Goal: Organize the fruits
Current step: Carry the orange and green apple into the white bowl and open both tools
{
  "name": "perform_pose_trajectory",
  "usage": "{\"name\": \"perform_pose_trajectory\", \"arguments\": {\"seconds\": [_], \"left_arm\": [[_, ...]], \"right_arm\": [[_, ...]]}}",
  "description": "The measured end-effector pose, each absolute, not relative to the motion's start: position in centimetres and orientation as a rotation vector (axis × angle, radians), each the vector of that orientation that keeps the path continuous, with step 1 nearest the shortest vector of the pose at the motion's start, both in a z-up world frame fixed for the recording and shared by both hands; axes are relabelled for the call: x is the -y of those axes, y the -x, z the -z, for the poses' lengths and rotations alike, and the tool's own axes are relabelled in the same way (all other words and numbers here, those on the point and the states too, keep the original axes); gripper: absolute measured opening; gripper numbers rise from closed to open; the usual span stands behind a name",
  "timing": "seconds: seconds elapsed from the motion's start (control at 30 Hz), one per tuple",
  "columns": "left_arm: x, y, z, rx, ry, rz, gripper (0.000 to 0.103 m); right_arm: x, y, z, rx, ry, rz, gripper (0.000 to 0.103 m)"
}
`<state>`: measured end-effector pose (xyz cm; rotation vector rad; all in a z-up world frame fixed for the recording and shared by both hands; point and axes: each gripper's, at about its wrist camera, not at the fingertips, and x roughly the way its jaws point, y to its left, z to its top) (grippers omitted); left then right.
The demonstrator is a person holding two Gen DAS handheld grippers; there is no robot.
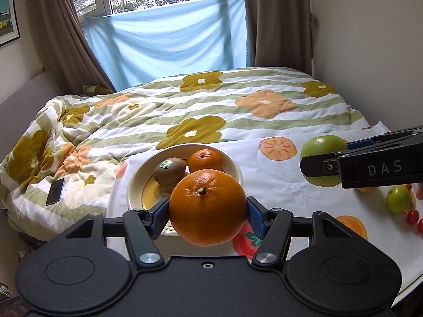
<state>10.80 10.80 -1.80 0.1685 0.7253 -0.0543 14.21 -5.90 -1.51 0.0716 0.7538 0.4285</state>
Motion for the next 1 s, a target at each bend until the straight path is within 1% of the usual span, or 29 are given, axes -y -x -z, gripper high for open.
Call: {"name": "perform_pose_trajectory", "arguments": {"seconds": [0.2, 0.5, 0.7, 1.0], "left_arm": [[-13.9, -13.9, 2.9, -0.748, -0.164, 0.033, 0.066], [-17.8, -18.9, 5.9, -0.809, -0.162, 0.045, 0.066], [-18.8, -20.9, 7.8, -0.836, -0.188, 0.076, 0.066], [-18.0, -22.7, 9.7, -0.859, -0.272, 0.113, 0.066]], "right_arm": [[2.6, -17.5, 2.2, -0.771, -0.059, -0.438, 0.069], [-1.5, -21.2, 4.7, -0.838, -0.059, -0.412, 0.069], [-2.7, -22.5, 6.2, -0.876, -0.067, -0.379, 0.069], [-3.3, -23.6, 7.1, -0.897, -0.065, -0.33, 0.069]]}}
